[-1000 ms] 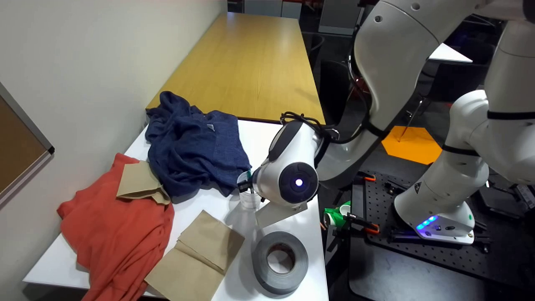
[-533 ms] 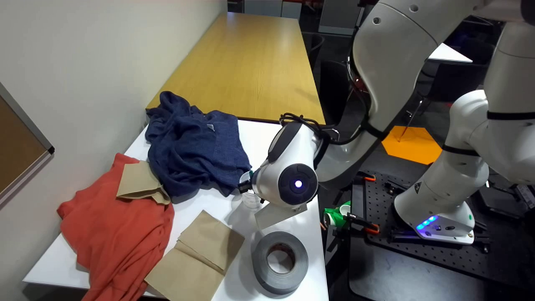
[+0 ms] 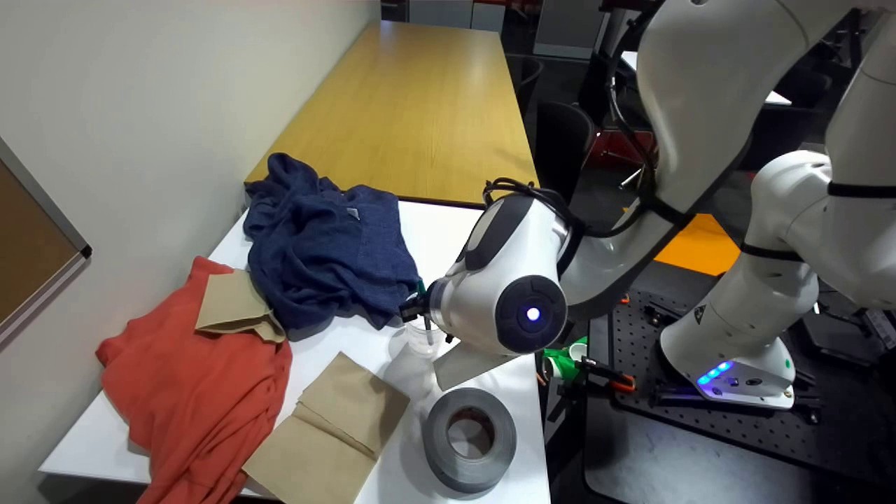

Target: Pick up the pen and place it in the clear cup. Remove the pen from the cup and move the cup to the right.

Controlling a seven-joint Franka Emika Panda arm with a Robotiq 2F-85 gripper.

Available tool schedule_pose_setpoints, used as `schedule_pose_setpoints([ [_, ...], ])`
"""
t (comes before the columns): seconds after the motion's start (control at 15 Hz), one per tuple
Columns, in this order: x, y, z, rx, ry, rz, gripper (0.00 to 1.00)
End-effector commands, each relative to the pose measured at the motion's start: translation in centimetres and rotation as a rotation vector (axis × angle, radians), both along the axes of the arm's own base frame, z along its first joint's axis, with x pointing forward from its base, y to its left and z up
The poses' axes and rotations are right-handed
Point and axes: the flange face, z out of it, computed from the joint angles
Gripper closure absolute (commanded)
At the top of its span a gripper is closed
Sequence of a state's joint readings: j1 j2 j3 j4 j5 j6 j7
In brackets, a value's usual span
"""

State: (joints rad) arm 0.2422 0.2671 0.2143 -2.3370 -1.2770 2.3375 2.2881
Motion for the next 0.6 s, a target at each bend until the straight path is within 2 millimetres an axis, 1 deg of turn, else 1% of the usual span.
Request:
schedule_pose_setpoints([
  [0.0,-2.1,-0.1,3.6,-0.065,-0.072,-0.042,0.97],
  [0.27,-3.1,-0.9,6.8,-0.125,-0.135,-0.073,0.97],
  [0.53,-3.2,-3.1,9.5,-0.112,-0.158,-0.105,0.97],
])
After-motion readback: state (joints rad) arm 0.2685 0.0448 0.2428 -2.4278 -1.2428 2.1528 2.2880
